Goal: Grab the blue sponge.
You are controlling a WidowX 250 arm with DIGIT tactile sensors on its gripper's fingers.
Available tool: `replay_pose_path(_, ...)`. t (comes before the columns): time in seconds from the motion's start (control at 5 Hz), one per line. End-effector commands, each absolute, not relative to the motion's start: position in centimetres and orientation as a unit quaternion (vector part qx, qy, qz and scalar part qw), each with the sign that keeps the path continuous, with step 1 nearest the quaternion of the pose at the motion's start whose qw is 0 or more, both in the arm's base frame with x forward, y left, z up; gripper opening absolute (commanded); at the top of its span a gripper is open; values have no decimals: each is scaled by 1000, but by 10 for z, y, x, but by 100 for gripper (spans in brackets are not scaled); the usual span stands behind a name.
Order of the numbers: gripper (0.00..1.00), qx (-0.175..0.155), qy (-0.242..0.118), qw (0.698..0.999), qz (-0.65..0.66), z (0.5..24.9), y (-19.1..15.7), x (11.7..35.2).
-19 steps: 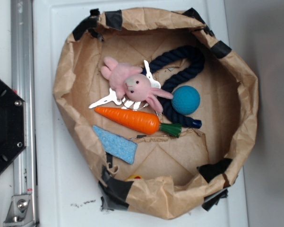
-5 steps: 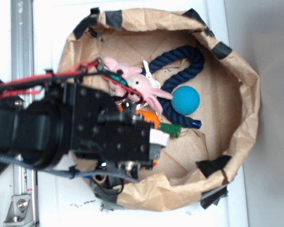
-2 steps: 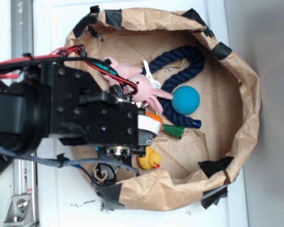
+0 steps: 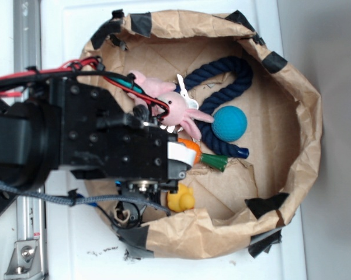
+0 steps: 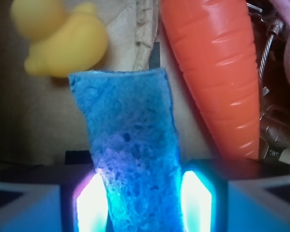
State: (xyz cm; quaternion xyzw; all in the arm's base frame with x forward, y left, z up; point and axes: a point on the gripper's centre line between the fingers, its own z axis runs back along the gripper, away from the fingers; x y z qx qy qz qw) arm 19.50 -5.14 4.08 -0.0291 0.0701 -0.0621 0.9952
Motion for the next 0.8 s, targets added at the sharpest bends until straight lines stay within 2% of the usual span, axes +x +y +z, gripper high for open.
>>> replay_pose_path(0.0,0,10,-67,997,20,145,-9,234)
replay_pose_path(0.2,0,34,-72,996,39,197,-5,242)
replay_pose_path(0.4,0,61,-59,996,39,200,-16,251)
replay_pose_path(0.6,0,54,-50,996,44,195,-21,253)
